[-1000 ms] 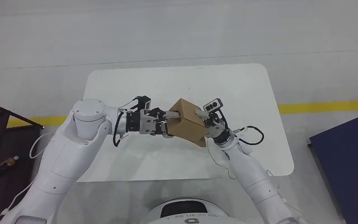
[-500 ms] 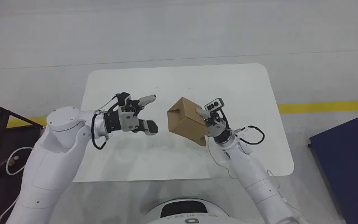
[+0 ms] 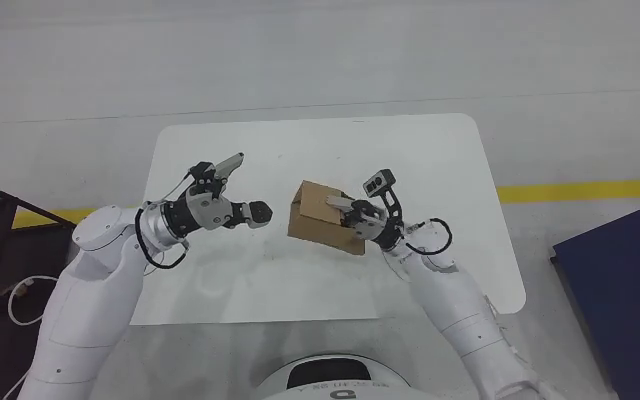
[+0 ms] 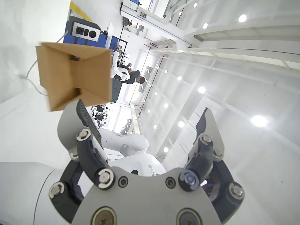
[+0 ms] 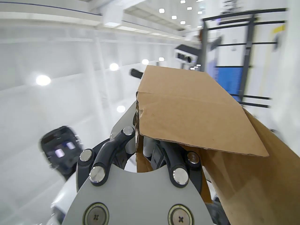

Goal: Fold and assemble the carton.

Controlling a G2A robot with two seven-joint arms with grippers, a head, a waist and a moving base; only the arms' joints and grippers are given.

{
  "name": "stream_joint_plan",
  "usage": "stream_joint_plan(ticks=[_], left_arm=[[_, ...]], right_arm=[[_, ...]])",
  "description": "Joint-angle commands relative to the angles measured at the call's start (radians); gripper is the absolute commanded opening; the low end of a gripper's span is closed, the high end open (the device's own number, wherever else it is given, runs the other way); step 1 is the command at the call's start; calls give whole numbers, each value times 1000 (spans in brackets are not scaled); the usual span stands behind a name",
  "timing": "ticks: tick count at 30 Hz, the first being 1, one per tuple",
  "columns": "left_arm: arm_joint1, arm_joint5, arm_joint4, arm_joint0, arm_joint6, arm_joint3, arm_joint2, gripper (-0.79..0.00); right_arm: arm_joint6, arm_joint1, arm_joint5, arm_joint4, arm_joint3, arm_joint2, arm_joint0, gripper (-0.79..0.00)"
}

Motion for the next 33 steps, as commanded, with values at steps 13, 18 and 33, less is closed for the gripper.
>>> stream_joint_plan(ticks=[13,18,33], left_arm=[[-1,-17,6,5,27,4,-5,0],[-3,-141,-11,73,103,2,-65,0],[-4,-250,4,196,161,-2,-143,0]], right_arm=[[124,83,345,-1031,-304,-46,81,-785],[174,97,401,-1212,-379,-77,101,-785],[292,100,467,-1545,-384,-251,174,0]])
